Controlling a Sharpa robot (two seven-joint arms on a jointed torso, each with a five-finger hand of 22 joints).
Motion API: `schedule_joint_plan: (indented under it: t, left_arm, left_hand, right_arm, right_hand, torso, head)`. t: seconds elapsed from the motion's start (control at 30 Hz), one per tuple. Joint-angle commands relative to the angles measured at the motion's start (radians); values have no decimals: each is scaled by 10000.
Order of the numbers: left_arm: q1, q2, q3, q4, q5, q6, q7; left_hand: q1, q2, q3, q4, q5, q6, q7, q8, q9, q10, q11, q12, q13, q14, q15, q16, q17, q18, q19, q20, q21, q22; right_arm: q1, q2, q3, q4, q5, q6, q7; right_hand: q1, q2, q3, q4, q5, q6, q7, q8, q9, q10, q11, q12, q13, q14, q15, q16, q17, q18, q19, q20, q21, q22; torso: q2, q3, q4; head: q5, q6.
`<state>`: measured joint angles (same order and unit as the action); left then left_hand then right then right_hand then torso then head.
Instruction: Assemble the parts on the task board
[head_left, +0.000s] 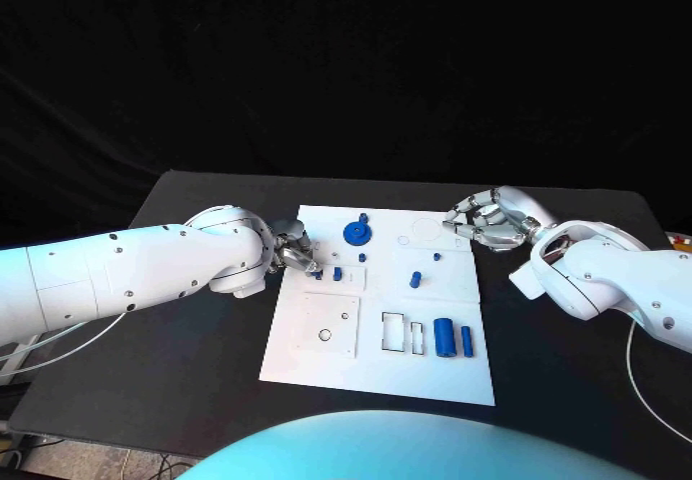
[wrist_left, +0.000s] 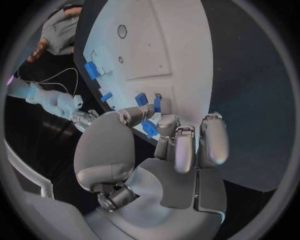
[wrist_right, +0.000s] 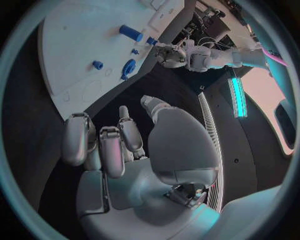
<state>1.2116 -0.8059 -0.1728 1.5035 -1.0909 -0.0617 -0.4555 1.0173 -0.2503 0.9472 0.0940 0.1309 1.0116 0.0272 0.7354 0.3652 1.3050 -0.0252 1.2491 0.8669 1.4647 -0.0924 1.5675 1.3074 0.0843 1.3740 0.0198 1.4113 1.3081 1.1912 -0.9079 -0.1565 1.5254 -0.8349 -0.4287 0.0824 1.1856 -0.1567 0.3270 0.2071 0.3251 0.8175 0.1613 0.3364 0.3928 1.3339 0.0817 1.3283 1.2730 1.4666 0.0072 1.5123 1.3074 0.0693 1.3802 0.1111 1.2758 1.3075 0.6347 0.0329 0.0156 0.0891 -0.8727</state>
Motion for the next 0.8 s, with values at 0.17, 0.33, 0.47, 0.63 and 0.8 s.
schedule_joint_plan:
  t: [0.17,0.33,0.47,0.63,0.8]
  left_arm:
    - [-12,2,-4,24,69,492,160]
    - [-12,12,-4,10,13,601,156]
    - [-12,40,-4,-4,-52,640,153]
    - [-12,60,-4,-32,-163,623,133]
    - [-12,76,-5,-59,-226,614,110]
  left_hand:
    - [385,247,1075,-1127,66,195,-83,76,27,325,-275,47,6,1061,-59,33,2634,-172,98,-2,69,80]
    - [389,239,1077,-1130,76,200,-84,80,29,322,-276,44,-6,1061,-59,33,2634,-172,96,-2,68,78]
    - [389,239,1077,-1130,76,200,-84,80,29,322,-276,44,-6,1061,-59,33,2634,-172,96,-2,68,78]
    - [392,235,1081,-1125,87,203,-84,82,30,313,-276,32,-38,1061,-60,33,2634,-169,89,-3,64,70]
    - [392,235,1081,-1125,87,203,-84,82,30,313,-276,32,-38,1061,-60,33,2634,-169,89,-3,64,70]
  right_arm:
    - [-10,9,0,2,10,83,78]
    - [-10,6,0,5,11,82,80]
    - [-11,9,0,4,12,83,81]
    - [-11,10,0,6,12,81,83]
    - [-11,8,0,7,11,79,83]
  right_hand:
    - [-57,-11,6,79,38,-77,-9,42,-13,3,-51,35,-2,647,-43,-46,897,99,-7,-28,-23,193]
    - [-57,-11,6,79,38,-77,-9,42,-13,3,-51,35,-2,647,-43,-46,897,99,-7,-28,-23,193]
    - [-57,-11,6,79,38,-77,-9,42,-13,3,-51,35,-2,647,-43,-46,897,99,-7,-28,-23,193]
    - [-74,-10,-7,107,40,-80,-11,49,-16,3,-51,36,-2,648,-43,-44,904,99,-5,-28,-24,196]
    - [-74,-10,-7,107,40,-80,-11,49,-16,3,-51,36,-2,648,-43,-44,904,99,-5,-28,-24,196]
  torso:
    - [-2,4,-1]
    - [3,-3,1]
    - [4,-5,-6]
    - [11,-5,-3]
    - [12,-1,1]
  head:
    - [35,1]
    - [40,1]
    - [53,1]
    - [49,1]
    - [50,1]
